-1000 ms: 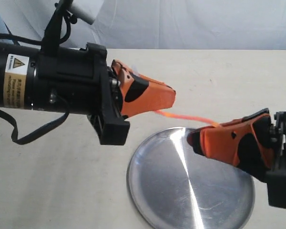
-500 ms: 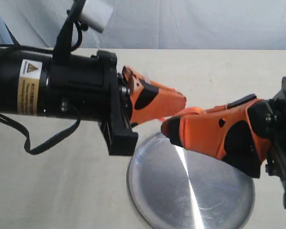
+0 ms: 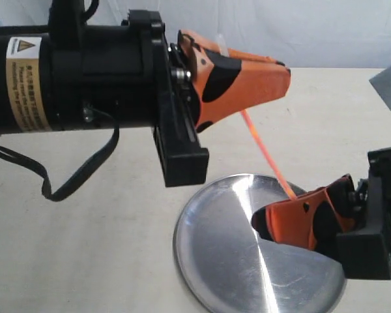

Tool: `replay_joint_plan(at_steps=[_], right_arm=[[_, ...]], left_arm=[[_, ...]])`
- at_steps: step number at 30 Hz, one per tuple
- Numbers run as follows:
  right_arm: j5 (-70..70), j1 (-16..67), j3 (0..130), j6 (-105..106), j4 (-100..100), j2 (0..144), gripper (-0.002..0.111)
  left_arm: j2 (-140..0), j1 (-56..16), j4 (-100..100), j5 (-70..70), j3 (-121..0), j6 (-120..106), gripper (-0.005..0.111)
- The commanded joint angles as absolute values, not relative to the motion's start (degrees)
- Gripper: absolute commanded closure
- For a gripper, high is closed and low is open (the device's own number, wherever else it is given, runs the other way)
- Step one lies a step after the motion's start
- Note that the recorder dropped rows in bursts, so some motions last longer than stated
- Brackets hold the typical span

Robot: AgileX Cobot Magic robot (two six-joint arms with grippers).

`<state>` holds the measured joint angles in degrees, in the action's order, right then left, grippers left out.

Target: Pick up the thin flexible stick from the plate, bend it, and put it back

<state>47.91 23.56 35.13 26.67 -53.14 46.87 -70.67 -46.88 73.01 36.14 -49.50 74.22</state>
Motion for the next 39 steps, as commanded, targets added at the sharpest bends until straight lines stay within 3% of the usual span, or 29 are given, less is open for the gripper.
replay_joint_plan(at_steps=[1,10,17,19,23,30,39], right_arm=[[49.39,23.39,35.15,40.91,-68.41,48.28,0.109],[48.95,23.39,35.15,47.73,-67.63,47.67,0.107],[46.69,23.39,35.15,39.26,-58.38,47.67,0.063],[46.59,23.39,35.15,36.43,-55.65,47.67,0.059],[48.04,23.39,35.15,34.91,-53.41,47.67,0.069],[49.46,23.39,35.15,34.91,-53.29,47.67,0.108],[47.3,23.39,36.53,39.07,-58.99,44.2,0.109]], left_arm=[[-70.78,-47.17,69.44,34.21,-50.35,68.6,0.107],[-71.27,-47.17,81.09,22.4,-50.24,76.24,0.107],[-71.16,-47.17,80.99,24.63,-50.24,76.48,0.107],[-71.16,-47.17,80.99,24.63,-50.24,76.87,0.107],[-71.16,-47.17,80.99,24.63,-50.35,77.23,0.107],[-71.16,-47.17,80.42,24.81,-50.35,77.21,0.107],[-71.28,-47.17,86.98,26.1,-50.15,77.52,0.107]])
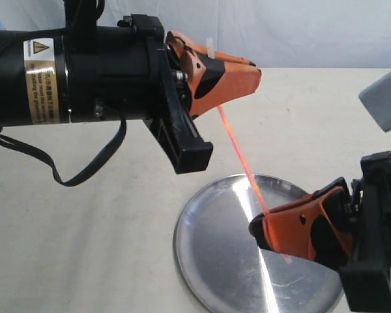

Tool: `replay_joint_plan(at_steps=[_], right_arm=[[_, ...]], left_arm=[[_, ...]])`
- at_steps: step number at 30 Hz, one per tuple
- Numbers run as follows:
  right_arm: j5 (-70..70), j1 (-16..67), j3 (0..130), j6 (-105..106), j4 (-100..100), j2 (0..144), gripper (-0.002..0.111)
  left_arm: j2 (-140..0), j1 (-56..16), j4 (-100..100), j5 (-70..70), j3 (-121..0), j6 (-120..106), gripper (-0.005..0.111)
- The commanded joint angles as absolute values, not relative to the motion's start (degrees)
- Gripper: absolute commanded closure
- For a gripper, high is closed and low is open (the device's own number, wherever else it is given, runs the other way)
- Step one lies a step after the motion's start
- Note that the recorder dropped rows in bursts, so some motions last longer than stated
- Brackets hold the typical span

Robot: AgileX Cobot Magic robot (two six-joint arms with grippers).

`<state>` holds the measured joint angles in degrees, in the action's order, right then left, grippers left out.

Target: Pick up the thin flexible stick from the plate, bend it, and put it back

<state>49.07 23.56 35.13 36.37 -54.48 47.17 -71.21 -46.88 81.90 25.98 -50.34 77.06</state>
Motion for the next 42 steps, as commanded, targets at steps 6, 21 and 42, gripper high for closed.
replay_joint_plan(at_steps=[6,21,42], right_arm=[[39.46,23.39,39.81,38.31,-55.94,38.09,0.109],[55.12,23.49,39.7,28.88,-47.65,43.68,0.109],[53.26,23.49,39.69,19.85,-33.53,44.0,0.109]], left_arm=[[-71.38,-47.17,93.79,24.5,-48.35,84.4,0.107],[-69.62,-47.67,68.74,37.62,-52.68,73.0,0.107],[-67.99,-47.67,83.15,38.95,-48.21,82.7,0.107]])
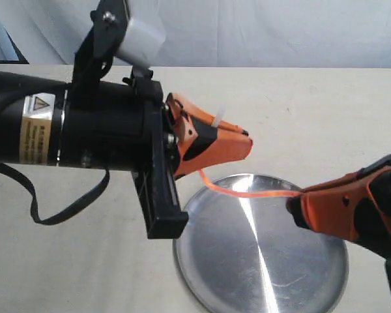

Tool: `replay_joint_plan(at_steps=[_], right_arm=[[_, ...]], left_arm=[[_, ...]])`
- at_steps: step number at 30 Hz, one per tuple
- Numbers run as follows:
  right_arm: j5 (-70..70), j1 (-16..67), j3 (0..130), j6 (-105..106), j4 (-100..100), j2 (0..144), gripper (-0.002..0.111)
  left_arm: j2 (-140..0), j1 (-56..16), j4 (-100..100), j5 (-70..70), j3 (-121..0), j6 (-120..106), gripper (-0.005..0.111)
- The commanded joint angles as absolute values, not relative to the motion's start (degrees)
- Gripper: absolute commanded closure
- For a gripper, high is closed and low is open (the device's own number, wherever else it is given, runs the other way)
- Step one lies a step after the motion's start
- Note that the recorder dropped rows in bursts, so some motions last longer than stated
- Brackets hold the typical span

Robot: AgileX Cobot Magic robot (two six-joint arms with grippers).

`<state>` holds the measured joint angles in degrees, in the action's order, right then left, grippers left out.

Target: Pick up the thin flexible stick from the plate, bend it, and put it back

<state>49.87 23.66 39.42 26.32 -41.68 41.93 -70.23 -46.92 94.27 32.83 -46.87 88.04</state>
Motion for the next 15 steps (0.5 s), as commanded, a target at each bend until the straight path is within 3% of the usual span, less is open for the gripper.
replay_joint_plan(at_steps=[1,8,15], right_arm=[[54.93,23.49,39.69,20.28,-34.8,44.84,0.109],[56.77,23.49,39.11,42.02,-61.72,47.77,0.109],[47.33,23.39,39.11,45.37,-63.96,44.72,0.109]], left_arm=[[-67.69,-47.67,80.24,38.95,-48.93,80.53,0.107],[-69.24,-47.67,69.08,38.53,-51.34,69.05,0.107],[-71.29,-47.67,96.28,29.33,-48.41,82.17,0.107]])
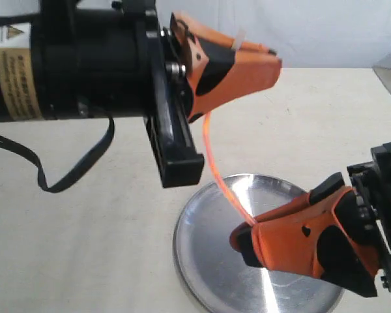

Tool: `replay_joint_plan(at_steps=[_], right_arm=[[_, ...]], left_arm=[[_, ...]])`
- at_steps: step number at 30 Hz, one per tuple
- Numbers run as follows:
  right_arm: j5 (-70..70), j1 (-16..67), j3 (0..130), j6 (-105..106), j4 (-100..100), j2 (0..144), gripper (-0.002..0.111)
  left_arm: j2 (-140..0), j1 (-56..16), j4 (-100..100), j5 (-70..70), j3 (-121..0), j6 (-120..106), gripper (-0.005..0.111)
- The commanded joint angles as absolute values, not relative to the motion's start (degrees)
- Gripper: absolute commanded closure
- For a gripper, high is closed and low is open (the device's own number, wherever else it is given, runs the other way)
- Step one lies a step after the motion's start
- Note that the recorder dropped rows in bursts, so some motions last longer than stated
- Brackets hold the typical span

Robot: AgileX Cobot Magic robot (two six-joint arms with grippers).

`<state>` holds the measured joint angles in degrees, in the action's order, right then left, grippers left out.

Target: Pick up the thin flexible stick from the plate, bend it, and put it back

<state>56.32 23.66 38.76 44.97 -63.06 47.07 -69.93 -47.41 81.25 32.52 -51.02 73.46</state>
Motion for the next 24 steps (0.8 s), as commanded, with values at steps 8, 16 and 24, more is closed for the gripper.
replay_joint_plan(at_steps=[8,16,24], right_arm=[[50.59,23.39,39.11,20.62,-34.31,43.51,0.109],[57.1,23.39,39.11,33.76,-50.56,47.77,0.109],[49.17,23.39,39.11,50.41,-69.51,46.13,0.109]], left_arm=[[-69.27,-47.67,89.39,40.82,-47.24,84.51,0.107],[-68.24,-47.67,71.49,45.58,-50.83,70.15,0.107],[-71.66,-47.67,93.93,39.51,-49.97,83.58,0.107]])
